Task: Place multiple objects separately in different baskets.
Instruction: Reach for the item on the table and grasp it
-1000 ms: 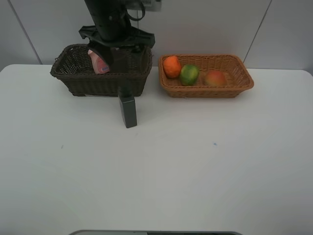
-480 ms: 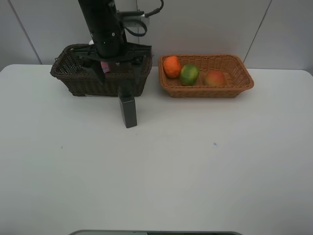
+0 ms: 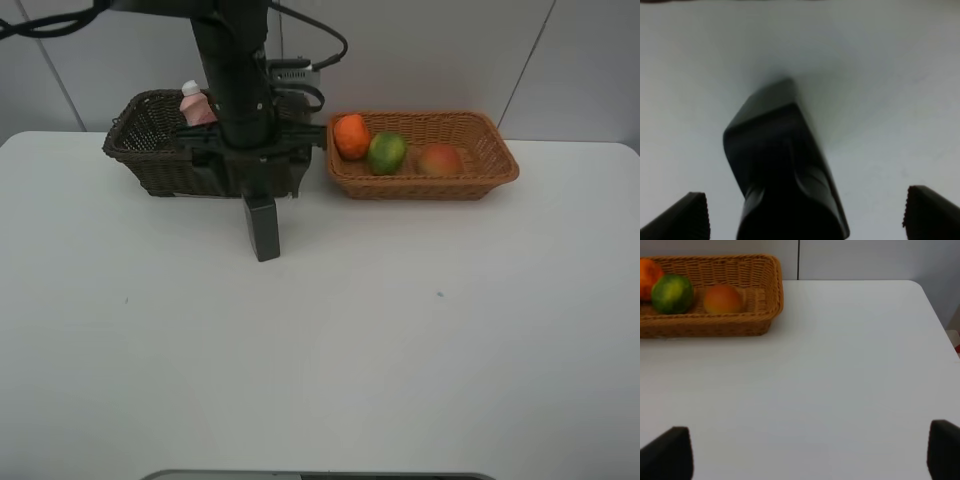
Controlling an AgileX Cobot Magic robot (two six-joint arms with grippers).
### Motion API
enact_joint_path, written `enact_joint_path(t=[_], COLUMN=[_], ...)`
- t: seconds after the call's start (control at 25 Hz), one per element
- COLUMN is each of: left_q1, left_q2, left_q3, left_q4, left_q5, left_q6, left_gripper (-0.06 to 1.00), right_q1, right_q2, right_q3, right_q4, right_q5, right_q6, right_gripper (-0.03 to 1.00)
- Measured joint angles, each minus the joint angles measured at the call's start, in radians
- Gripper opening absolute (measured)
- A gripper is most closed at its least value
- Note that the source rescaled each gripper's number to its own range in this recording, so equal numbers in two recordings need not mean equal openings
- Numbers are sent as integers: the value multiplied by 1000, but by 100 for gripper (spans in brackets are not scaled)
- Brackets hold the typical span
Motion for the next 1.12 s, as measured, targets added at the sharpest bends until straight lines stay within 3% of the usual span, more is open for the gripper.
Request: enact_joint_path(t=[0.76, 0.92, 1.12], left_q1=[-6, -4, 10], left_q2=[20, 20, 20], left_q3=[92, 92, 115], left_q4=[-7, -7, -13], left_q5=[-141, -149, -170], left_q6=[-60, -60, -60], left_gripper=[97, 91, 75], right_q1=[0, 0, 0], right_q2=[0, 0, 0], right_q3=[0, 0, 0], right_q4=[0, 0, 0], right_q5=[0, 0, 0], right_q6=[0, 0, 0], right_gripper=[96, 96, 96])
